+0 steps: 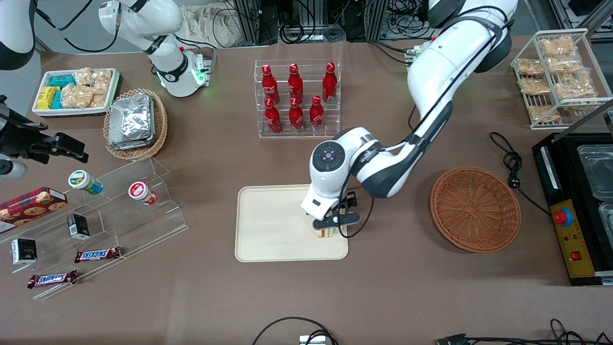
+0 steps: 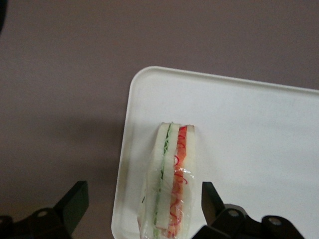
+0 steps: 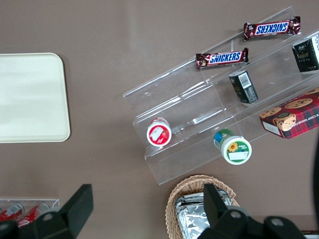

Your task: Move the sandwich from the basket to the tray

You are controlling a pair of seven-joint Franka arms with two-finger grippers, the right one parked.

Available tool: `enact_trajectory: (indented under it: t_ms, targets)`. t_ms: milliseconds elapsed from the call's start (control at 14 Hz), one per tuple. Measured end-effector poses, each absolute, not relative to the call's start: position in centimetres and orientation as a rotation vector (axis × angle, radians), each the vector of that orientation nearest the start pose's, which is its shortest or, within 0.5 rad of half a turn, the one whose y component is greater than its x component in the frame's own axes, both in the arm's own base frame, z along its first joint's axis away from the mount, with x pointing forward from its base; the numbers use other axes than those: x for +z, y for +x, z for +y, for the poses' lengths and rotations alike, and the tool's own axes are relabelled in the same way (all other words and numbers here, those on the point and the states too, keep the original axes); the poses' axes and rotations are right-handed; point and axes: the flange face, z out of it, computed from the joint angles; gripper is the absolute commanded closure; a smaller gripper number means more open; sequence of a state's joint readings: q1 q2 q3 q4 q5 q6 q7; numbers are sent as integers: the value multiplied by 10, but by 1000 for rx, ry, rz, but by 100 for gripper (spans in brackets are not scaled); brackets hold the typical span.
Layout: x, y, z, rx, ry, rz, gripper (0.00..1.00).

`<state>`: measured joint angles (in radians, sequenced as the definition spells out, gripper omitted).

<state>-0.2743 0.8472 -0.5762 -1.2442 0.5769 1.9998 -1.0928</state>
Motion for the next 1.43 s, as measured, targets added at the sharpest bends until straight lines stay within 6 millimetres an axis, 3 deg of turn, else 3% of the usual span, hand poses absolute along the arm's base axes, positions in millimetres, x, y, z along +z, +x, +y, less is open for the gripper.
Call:
enact_trajectory:
  t_ms: [500,929,1429]
  targets:
    - [387,634,-387,-252,-3041,-450,0]
    - [457,650,-300,-221,-2934,-495,0]
    - [530,651,-179,-38,-3033,-354,0]
